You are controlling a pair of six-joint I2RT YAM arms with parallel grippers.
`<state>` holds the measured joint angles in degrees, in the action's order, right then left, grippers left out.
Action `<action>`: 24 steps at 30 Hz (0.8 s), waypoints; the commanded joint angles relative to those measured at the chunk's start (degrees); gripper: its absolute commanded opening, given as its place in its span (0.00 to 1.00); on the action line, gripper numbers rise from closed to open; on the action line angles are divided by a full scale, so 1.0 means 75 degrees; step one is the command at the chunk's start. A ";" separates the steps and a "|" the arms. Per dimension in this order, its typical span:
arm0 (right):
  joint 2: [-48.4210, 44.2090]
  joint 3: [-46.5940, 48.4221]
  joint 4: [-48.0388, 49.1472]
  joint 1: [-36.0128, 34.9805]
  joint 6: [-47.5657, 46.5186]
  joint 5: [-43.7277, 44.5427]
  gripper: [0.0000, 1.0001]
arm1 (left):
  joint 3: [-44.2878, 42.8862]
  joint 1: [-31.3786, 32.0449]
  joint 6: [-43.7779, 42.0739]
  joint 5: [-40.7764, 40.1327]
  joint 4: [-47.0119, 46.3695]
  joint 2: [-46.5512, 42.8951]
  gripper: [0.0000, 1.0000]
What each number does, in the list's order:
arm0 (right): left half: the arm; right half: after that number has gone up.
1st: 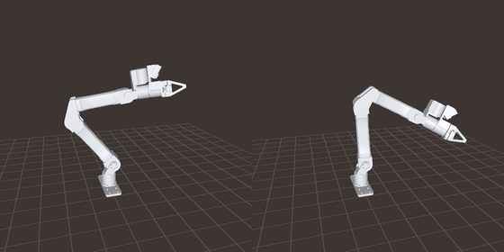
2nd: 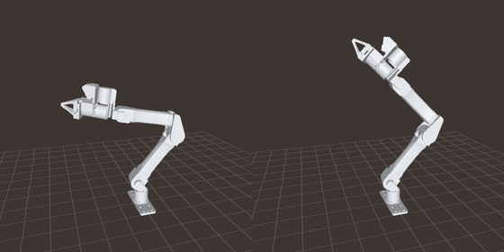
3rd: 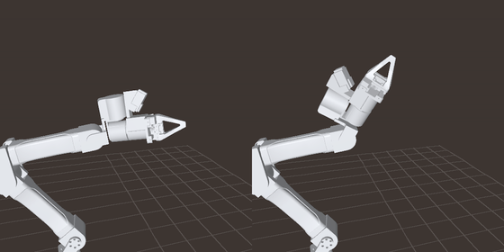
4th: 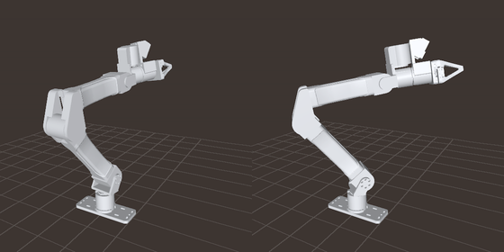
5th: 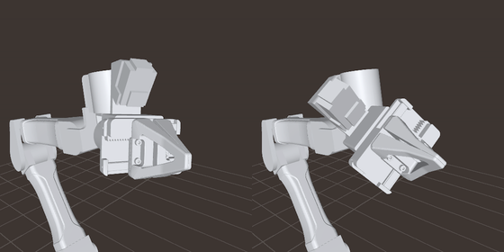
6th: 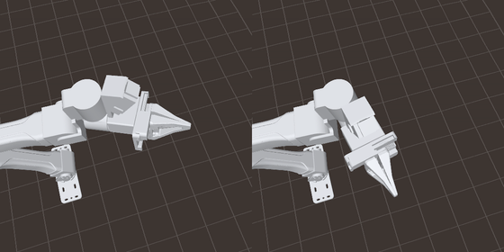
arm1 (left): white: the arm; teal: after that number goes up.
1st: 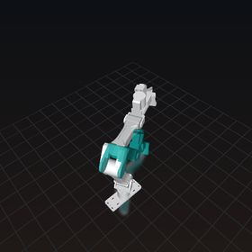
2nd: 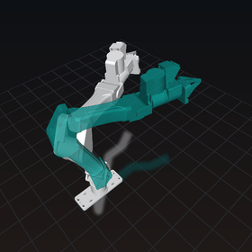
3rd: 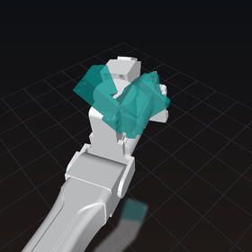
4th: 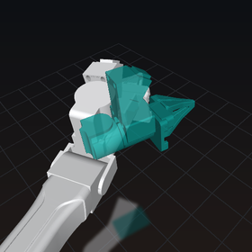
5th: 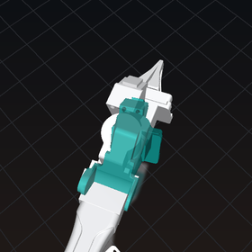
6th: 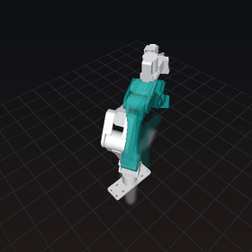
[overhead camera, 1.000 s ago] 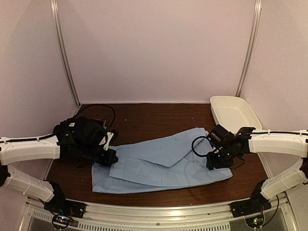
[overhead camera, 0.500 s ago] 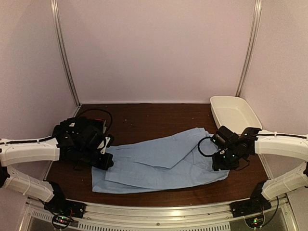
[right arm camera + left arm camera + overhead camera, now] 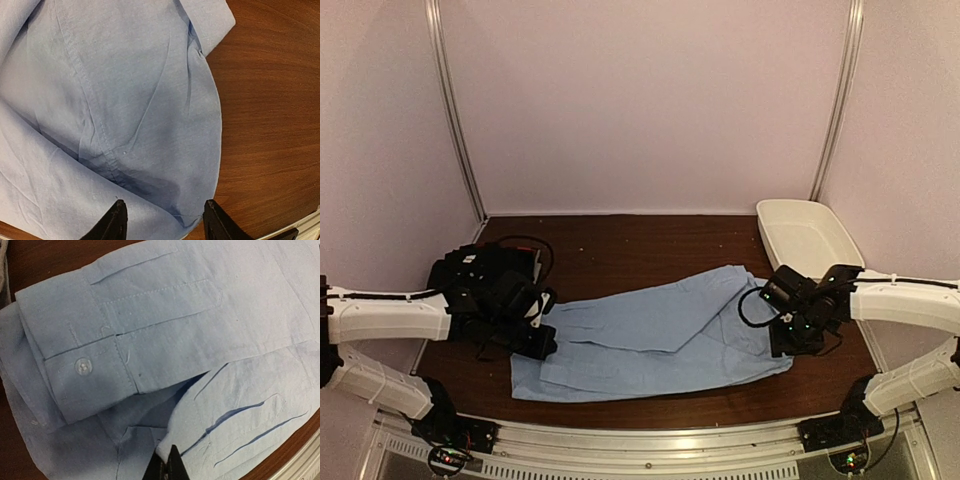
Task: Fold and stack the long sleeve shirts
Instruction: Smooth out the rectangle-folded shirt at the center of the board.
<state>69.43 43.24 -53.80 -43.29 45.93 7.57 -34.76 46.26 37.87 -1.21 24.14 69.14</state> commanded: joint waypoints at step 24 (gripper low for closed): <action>-0.1520 -0.0843 0.0754 -0.1230 0.1612 -0.1046 0.55 | -0.0242 -0.0065 -0.0201 0.0548 -0.0825 0.0378 0.00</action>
<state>58.83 36.71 -47.55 -51.37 55.53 -1.06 -35.35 46.11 37.12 2.57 20.56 71.94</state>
